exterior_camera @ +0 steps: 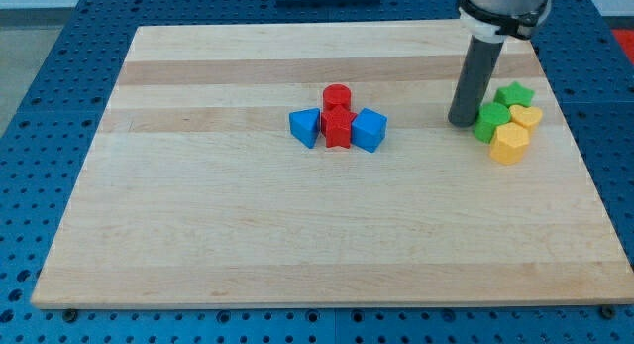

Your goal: Push the green star and the green circle to the down

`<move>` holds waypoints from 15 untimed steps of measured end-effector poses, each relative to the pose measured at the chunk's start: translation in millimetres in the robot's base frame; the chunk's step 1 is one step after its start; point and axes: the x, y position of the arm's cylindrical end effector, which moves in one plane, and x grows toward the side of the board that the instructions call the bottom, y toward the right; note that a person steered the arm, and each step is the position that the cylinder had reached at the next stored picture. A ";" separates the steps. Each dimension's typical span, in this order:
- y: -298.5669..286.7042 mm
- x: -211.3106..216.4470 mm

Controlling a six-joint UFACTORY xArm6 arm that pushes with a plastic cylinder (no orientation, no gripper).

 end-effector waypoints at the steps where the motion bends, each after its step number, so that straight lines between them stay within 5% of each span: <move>1: -5.2 -1.9; 4: -6.9 -70.4; 7: 80.6 -75.8; 15: 17.3 7.5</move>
